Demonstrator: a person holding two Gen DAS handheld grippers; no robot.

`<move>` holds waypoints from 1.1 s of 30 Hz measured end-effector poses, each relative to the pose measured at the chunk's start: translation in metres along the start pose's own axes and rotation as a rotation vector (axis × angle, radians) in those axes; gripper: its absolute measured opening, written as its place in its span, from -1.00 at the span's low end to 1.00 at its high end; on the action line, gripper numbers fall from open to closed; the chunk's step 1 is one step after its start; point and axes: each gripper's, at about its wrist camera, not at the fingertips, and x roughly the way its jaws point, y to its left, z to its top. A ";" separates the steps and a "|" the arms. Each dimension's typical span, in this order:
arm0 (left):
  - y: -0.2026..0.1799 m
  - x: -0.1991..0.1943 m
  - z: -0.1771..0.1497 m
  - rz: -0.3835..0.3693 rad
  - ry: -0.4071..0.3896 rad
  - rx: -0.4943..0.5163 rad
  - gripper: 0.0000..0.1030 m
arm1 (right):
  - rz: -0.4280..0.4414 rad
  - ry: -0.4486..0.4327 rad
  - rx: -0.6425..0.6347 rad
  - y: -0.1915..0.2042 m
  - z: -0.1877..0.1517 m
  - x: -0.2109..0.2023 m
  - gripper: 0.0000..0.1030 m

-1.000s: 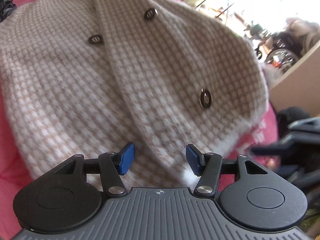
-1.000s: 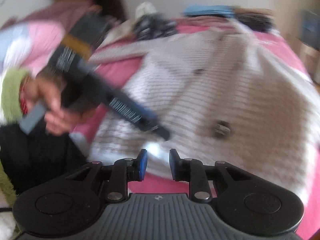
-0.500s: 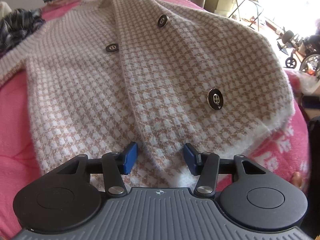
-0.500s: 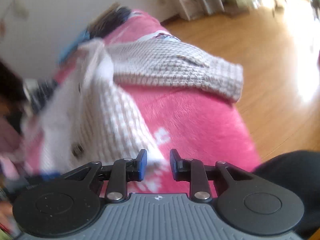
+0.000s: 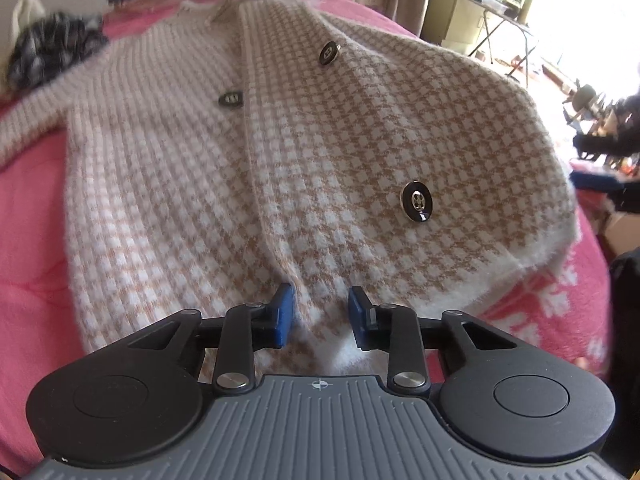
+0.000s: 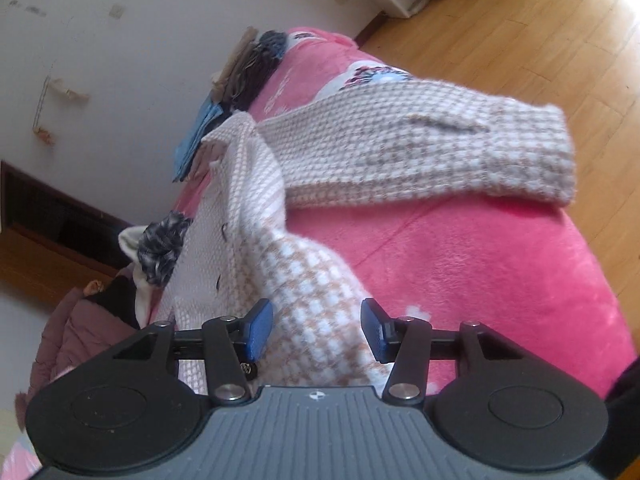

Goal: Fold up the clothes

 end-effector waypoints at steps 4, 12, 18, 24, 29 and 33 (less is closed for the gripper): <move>0.020 0.000 -0.003 -0.099 0.045 -0.134 -0.36 | 0.005 -0.004 -0.013 0.002 -0.014 -0.008 0.03; 0.041 0.003 0.003 -0.269 0.057 -0.339 -0.39 | -0.020 0.006 0.045 -0.014 -0.034 -0.011 0.04; 0.050 0.018 0.000 -0.290 0.119 -0.456 -0.36 | -0.024 -0.011 0.053 -0.016 -0.038 -0.014 0.04; 0.041 0.010 0.004 -0.220 0.090 -0.465 -0.87 | -0.049 -0.055 0.020 -0.009 -0.041 -0.025 0.04; 0.049 -0.013 0.007 -0.250 0.027 -0.560 -0.90 | -0.125 -0.078 -0.118 0.008 -0.049 -0.040 0.04; 0.052 -0.034 0.012 -0.270 -0.028 -0.619 -0.91 | -0.232 -0.014 -0.251 0.021 -0.061 -0.029 0.05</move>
